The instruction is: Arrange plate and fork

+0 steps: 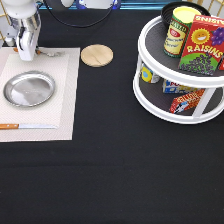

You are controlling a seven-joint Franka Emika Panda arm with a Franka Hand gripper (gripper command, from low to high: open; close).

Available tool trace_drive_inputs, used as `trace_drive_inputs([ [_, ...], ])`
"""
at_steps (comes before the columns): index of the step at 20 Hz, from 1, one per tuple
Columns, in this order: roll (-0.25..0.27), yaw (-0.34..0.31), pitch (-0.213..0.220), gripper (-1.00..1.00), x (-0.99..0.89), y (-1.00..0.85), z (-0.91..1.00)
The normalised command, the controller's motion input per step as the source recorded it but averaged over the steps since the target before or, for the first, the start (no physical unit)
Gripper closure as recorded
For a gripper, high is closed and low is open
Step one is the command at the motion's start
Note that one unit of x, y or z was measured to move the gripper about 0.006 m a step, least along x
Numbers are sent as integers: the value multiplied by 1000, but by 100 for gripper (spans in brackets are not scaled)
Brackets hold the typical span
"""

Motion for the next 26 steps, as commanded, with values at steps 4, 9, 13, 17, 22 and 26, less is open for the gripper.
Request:
trace_drive_inputs([
  [4, 0, -3, 24, 100, 218, 0, 4],
  [9, 12, 105, 4, 100, 209, -177, 0],
  [13, 10, 131, 0, 100, 103, -269, -19],
  [17, 10, 82, 0, 100, -126, -184, -71],
  [22, 0, -10, 0, 100, 0, -89, -111],
  [26, 0, -61, 0, 100, 59, -81, -149],
])
